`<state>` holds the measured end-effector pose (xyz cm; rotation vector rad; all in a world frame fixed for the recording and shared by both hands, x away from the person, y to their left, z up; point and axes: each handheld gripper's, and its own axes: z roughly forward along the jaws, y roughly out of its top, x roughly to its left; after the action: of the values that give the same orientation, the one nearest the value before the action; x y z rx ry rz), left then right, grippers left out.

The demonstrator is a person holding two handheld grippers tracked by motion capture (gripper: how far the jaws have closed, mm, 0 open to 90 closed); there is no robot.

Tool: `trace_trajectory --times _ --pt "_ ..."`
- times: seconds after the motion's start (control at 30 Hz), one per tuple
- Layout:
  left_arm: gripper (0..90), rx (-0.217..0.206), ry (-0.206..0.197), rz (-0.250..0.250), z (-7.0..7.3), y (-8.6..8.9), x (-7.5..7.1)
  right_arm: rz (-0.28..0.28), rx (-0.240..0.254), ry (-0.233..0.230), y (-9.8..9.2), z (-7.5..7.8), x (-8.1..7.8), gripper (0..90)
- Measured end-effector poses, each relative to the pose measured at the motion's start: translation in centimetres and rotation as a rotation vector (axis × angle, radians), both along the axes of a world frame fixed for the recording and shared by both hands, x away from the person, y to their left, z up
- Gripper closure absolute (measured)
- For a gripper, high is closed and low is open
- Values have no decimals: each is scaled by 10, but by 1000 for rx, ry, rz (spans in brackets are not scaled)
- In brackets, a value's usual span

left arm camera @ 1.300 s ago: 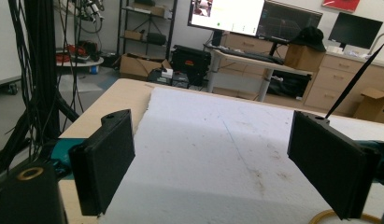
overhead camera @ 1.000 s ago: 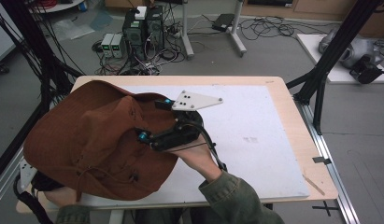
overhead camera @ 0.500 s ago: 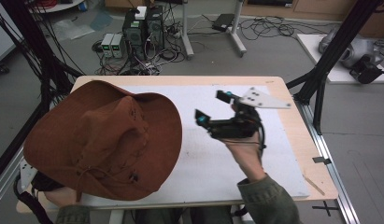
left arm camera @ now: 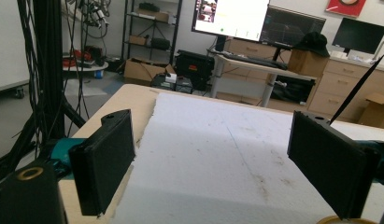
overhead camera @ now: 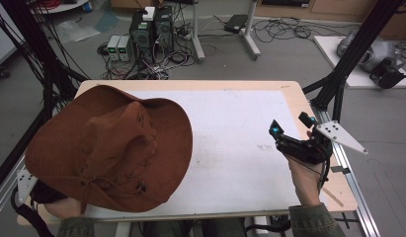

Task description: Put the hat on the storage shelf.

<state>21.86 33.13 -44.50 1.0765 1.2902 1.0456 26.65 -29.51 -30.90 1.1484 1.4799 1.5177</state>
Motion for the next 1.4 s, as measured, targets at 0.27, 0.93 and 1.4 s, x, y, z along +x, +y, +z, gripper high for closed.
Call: trace_trajectory --times 0.27,0.93,1.4 --pt "152 9 2 1 0 -1 0 -133 -60 17 -12 -49 -1 20" --pt "152 10 0 -5 0 -1 0 -209 -68 36 -28 -109 1 21" --pt "152 10 1 -4 0 -2 0 -231 -55 23 -29 -111 -1 20"
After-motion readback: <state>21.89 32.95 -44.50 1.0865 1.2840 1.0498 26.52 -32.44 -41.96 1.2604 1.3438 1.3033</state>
